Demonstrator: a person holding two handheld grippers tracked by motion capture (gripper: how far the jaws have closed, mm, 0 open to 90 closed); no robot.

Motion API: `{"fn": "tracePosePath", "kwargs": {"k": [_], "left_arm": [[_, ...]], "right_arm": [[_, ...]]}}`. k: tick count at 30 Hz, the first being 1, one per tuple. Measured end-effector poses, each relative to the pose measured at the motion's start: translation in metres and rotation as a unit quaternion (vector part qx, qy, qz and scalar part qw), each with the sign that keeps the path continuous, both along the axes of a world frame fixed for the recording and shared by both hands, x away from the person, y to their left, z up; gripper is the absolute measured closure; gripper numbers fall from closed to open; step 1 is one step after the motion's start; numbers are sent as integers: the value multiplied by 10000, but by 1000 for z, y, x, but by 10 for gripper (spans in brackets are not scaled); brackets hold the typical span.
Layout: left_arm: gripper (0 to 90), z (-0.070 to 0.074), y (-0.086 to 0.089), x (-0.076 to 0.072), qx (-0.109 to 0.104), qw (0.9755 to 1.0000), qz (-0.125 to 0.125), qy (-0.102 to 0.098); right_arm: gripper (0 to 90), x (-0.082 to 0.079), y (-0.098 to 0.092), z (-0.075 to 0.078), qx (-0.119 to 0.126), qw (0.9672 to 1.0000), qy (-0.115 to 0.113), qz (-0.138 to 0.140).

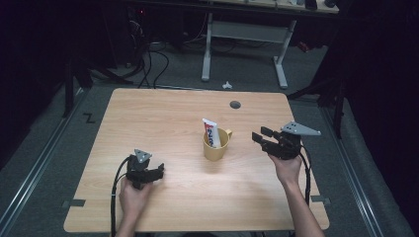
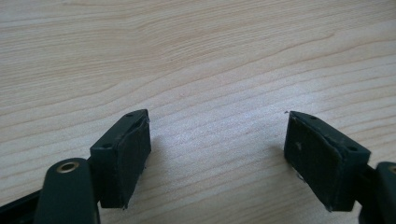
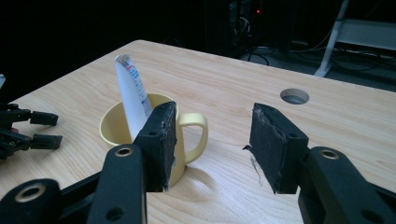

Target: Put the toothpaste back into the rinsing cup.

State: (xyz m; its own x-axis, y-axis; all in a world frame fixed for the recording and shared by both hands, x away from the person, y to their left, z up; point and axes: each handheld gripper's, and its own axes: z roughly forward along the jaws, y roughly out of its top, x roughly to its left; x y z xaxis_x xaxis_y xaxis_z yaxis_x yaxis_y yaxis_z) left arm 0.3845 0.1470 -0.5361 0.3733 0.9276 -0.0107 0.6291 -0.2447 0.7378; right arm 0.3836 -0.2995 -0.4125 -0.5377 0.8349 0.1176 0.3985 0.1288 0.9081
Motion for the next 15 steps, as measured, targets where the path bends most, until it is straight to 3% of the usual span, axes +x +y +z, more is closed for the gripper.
{"fn": "tracePosePath", "kwargs": {"k": [10,15], "left_arm": [[231,0,0,0,2,10000,1,0],[231,0,0,0,3,10000,2,0]], "right_arm": [[503,-5,-20,-2,189,9996,-16,-205],[502,-8,-30,-4,137,9993,-4,-336]]}}
